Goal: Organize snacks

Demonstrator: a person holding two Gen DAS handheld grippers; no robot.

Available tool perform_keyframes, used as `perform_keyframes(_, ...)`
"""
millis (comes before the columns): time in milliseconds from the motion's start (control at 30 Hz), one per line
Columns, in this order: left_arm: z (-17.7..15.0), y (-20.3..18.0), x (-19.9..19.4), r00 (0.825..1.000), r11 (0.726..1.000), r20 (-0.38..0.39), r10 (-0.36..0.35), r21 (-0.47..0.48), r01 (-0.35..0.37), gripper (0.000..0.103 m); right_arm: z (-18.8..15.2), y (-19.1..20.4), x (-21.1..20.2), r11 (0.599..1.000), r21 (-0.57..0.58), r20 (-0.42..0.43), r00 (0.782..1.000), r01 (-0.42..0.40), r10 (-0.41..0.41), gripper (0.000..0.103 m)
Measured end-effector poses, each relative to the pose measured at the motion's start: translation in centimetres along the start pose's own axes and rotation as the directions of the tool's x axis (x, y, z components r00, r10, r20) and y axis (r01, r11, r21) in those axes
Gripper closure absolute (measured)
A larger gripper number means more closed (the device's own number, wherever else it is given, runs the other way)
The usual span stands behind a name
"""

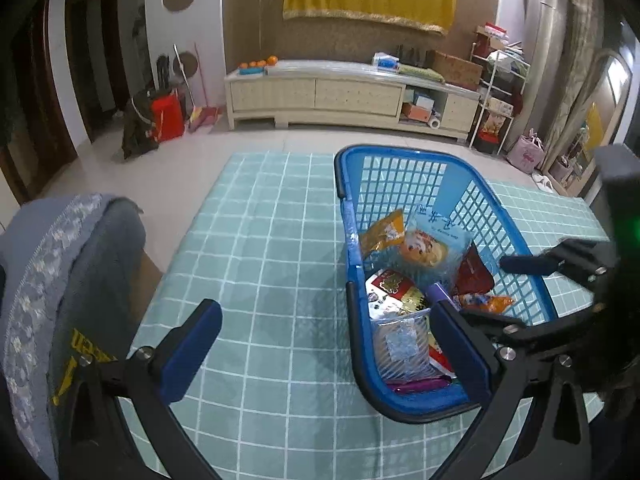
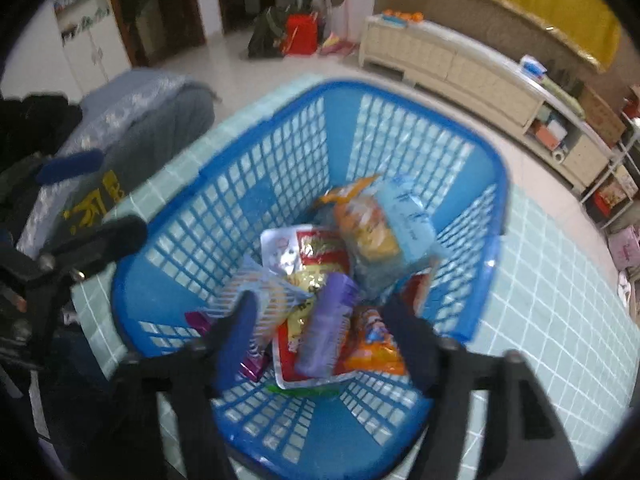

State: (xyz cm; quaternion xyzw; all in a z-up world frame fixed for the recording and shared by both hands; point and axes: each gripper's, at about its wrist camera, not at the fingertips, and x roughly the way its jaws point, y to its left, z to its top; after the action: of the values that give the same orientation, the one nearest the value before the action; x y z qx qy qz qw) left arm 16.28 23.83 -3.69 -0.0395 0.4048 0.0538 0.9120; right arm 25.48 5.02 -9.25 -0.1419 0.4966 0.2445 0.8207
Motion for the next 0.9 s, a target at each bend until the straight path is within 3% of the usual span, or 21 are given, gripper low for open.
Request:
perform_keyframes(100,-0.5,-0.4,-1.5,0.999,1.000,0.048,0.012,0.011,-0.012,0.000,-1.4,-0.2,-3.4,0.999,0.045,0.093,0.995,0.021,-0.025,0.023)
perform_keyframes(200,-1.4,-1.2,-3.2,0.995,1.000,0.095,0.006,0.001,-0.006,0.000,-3.7,-0.5,-6.7,0.996,0.091,0.180,0.983,0.025,-0.041,0.012)
perform_keyframes(367,-2.7,-3.6,-6.5,0.987,1.000,0.158,-0.019,0.015,0.016,0.000,-7.6,-2.2,-10.9,0.977,0.209,0.246,0.966,0.028,-0.080,0.001)
perform_keyframes(567,-4.4,-7.6,-11.0,0.970,0.998,0.237,-0.058,0.009,0.057,0.000,-11.9,-3.7,-16.3,0.939,0.337,0.308,0.934,0.069,-0.179,0.000)
perform_keyframes(733,-5.6,-10.8,-13.5,0.963,0.997,0.258,-0.078,0.032,0.072,0.000,-14.5,-3.4,-20.3,0.926,0.347,0.348,0.896,0.150,-0.275,0.000)
perform_keyframes(900,-6.6,-13.0,-16.0,0.952,0.997,0.299,-0.063,0.065,0.045,0.000,-16.4,-2.4,-22.7,0.922,0.335,0.352,0.883,0.191,-0.311,0.000)
